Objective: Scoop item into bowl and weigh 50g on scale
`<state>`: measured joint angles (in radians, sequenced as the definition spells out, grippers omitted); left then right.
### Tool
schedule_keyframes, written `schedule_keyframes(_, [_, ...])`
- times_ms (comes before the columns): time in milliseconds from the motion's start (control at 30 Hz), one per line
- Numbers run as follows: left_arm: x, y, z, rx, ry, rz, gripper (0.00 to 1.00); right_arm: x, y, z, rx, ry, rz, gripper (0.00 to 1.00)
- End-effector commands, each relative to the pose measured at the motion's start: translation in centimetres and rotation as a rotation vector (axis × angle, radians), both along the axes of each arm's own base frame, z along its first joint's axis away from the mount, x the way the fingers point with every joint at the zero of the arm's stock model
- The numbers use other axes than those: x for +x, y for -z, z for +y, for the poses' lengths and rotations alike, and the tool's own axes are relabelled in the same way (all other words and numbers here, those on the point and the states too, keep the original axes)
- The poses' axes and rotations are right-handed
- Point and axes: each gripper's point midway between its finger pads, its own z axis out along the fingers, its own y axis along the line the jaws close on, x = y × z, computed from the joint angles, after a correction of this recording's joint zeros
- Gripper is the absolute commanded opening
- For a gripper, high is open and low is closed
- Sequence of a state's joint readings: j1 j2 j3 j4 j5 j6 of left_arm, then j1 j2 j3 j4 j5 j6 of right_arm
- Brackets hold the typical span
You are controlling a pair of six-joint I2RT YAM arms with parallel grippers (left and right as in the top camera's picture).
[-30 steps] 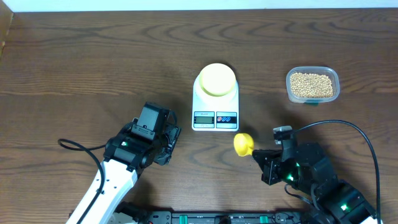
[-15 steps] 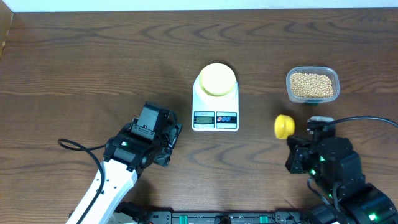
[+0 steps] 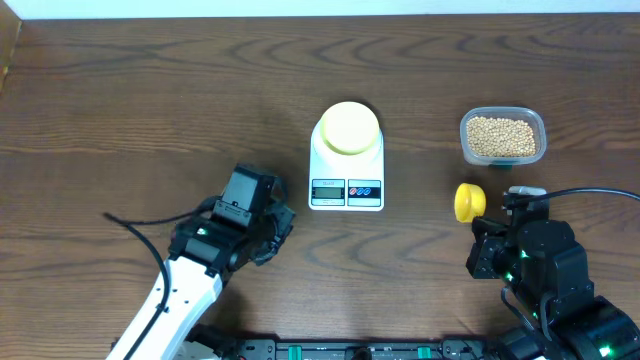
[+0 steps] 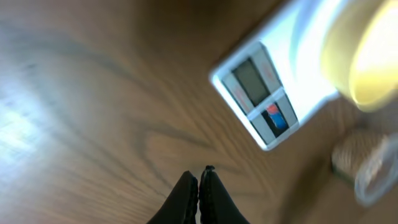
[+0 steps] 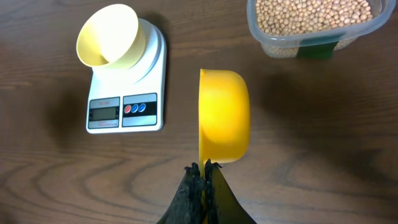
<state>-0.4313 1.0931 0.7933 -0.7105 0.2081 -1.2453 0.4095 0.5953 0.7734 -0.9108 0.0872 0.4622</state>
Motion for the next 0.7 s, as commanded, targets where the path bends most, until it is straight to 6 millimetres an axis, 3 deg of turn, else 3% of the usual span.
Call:
schedule_keyframes(0, [-0.2, -0.6, -1.8, 0.028, 0.174, -0.071, 0.07, 0.4, -1.0, -0.6, -0.023, 0.022, -0.036, 0.01])
schedule_keyframes(200, [0.1, -0.8, -3.6, 0.177, 0.251, -0.21, 0.07, 0.9, -1.6, -0.9, -0.026, 0.043, -0.069, 0.01])
schedule_keyframes(367, [0.9, -0.6, -6.2, 0.246, 0.345, -0.315, 0.07, 1.4, -2.2, -0.7, -0.013, 0.044, -0.098, 0.01])
schedule_keyframes(467, [2.2, 0.8, -8.5, 0.263, 0.423, -0.352, 0.07, 1.6, -2.5, -0.6, -0.007, 0.044, -0.111, 0.01])
schedule_keyframes(667, [4.2, 3.2, -10.6, 0.26, 0.432, -0.37, 0.07, 1.6, -2.4, -0.6, -0.008, 0.044, -0.109, 0.01])
